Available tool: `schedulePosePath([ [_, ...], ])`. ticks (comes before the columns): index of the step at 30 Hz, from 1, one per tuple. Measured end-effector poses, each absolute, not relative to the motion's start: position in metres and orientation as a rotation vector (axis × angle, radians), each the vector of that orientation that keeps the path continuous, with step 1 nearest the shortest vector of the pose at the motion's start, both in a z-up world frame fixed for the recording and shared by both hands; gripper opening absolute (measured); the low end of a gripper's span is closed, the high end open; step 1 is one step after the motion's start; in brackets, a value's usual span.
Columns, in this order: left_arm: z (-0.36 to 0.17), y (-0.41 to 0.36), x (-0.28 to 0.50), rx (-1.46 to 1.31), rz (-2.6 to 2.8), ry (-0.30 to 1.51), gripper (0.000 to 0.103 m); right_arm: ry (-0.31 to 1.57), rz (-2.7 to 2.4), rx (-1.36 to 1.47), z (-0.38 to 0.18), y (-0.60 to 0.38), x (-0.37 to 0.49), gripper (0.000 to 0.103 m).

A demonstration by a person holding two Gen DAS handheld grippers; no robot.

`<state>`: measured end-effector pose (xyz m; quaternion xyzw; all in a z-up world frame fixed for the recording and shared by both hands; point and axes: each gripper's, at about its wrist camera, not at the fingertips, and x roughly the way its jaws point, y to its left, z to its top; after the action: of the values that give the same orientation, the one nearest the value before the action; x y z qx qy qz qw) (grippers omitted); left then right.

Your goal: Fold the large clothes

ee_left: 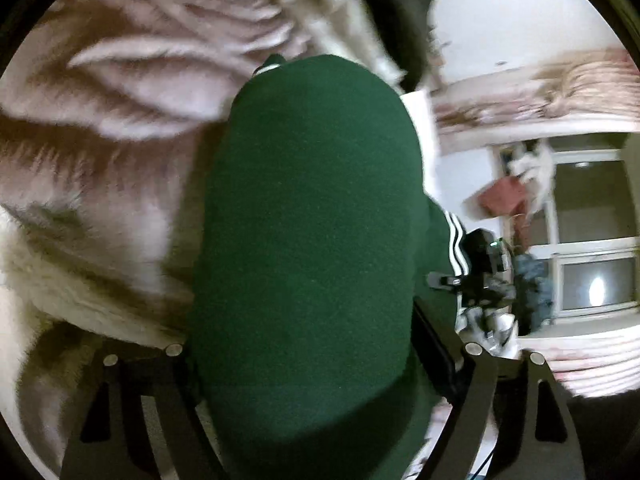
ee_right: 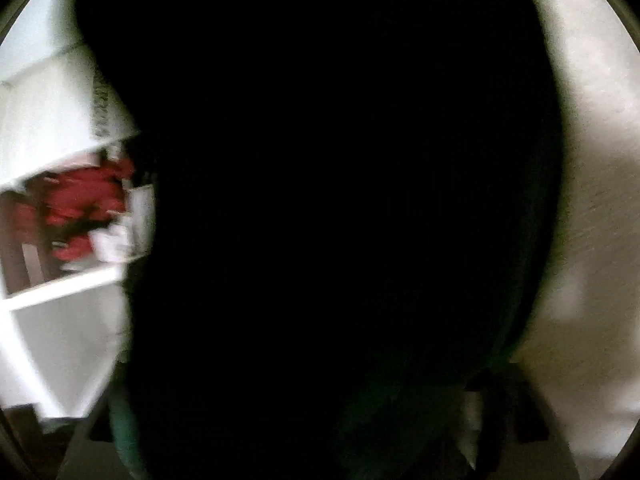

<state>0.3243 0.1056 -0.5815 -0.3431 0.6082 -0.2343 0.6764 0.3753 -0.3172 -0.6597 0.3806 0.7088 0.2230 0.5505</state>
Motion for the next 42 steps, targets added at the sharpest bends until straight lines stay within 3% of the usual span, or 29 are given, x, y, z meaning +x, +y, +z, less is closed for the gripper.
schedulePosePath([
  [6, -0.606, 0.104, 0.324, -0.854, -0.574, 1.353, 0.08, 1.67, 0.649, 1.101, -0.702, -0.307, 0.375, 0.093],
  [11, -0.611, 0.101, 0.327, -0.882, -0.579, 1.346, 0.081, 1.649, 0.725, 1.242, -0.711, -0.267, 0.389, 0.092],
  [12, -0.608, 0.101, 0.327, -0.881, -0.584, 1.347, 0.081, 1.649, 0.714, 1.233, -0.711, -0.259, 0.392, 0.089],
  [13, -0.605, 0.102, 0.327, -0.878, -0.586, 1.342, 0.081, 1.657, 0.688, 1.216, -0.711, -0.254, 0.393, 0.078],
  [16, -0.594, 0.102, 0.329, -0.888, -0.606, 1.321, 0.08, 1.637, 0.641, 1.231, -0.698, -0.246, 0.39, 0.058],
  [19, -0.578, 0.1, 0.335, -0.898, -0.645, 1.296, 0.08, 1.605, 0.614, 1.235, -0.679, -0.246, 0.385, 0.048],
  [31, -0.478, 0.078, 0.412, -0.816, -0.751, 1.139, 0.08, 1.351, 0.664, 1.189, -0.545, -0.245, 0.449, 0.044],
  [37, -0.426, 0.059, 0.504, -0.808, -0.792, 1.049, 0.08, 1.289, 0.662, 1.094, -0.464, -0.25, 0.55, 0.044],
  [42, -0.408, 0.063, 0.602, -0.791, -0.787, 0.987, 0.08, 1.257, 0.682, 1.036, -0.431, -0.24, 0.662, 0.044],
])
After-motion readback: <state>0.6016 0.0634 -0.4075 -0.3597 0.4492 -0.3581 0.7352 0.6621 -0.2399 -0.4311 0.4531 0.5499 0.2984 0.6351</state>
